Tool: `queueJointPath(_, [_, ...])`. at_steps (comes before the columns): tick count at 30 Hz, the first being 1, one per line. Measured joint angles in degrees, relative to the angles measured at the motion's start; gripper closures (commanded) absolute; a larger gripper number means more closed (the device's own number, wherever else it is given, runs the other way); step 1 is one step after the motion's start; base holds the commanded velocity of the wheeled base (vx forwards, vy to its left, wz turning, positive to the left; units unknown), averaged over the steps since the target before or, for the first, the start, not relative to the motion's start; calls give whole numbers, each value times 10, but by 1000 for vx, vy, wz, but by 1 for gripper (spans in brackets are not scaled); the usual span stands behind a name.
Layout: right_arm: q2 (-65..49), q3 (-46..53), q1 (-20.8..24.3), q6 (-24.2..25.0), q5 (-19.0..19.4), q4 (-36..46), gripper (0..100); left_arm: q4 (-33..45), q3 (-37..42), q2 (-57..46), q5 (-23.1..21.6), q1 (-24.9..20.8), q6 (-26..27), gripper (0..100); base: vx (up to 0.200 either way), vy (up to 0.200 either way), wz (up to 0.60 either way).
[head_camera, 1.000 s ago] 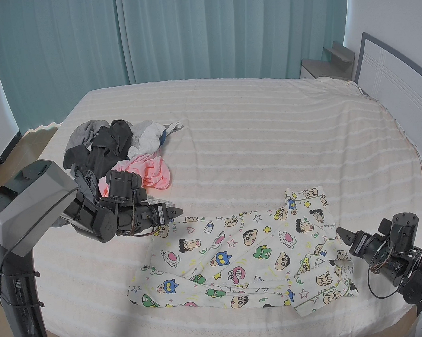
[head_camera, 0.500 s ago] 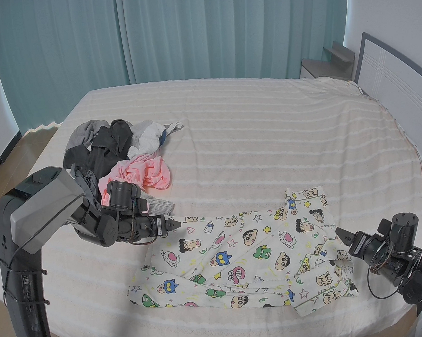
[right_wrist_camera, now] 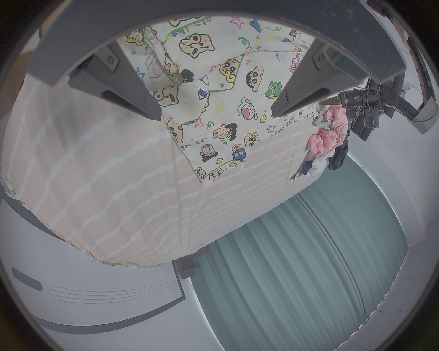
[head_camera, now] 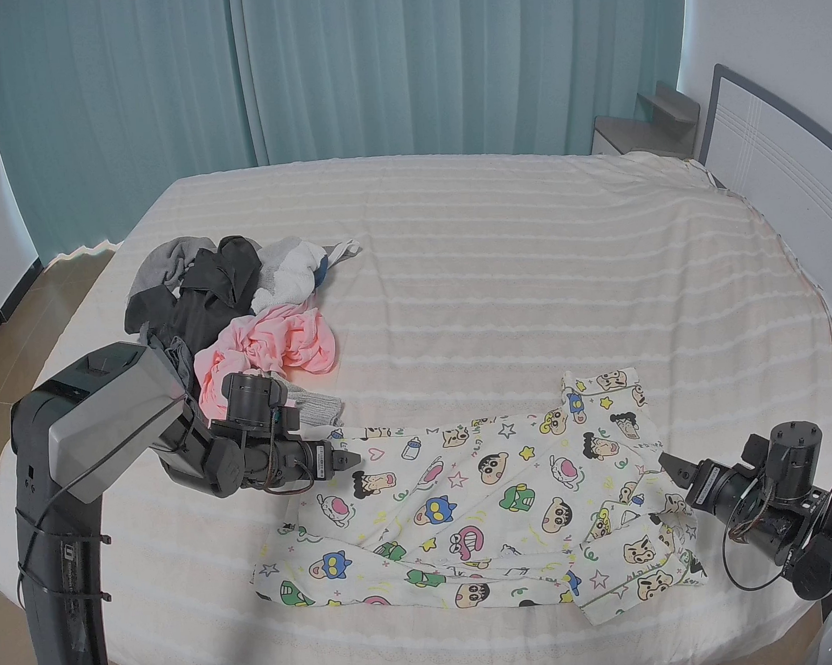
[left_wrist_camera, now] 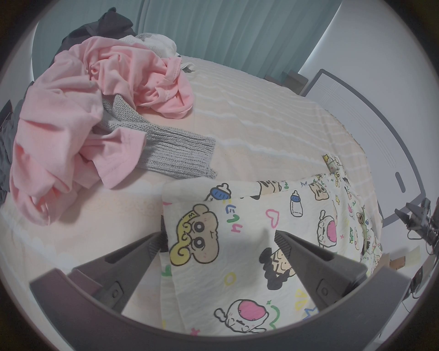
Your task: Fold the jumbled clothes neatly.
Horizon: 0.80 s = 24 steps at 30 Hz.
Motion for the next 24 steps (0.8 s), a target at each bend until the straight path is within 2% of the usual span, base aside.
queueJointPath(12, [8,0,-6,-11,11,-1,0,-1,-12,10,38,10,45,0,0,0,0])
queueJointPath(24, [22,-20,-30,-15,16,4,0,-24,-14,17,29,3,36,0,0,0,0])
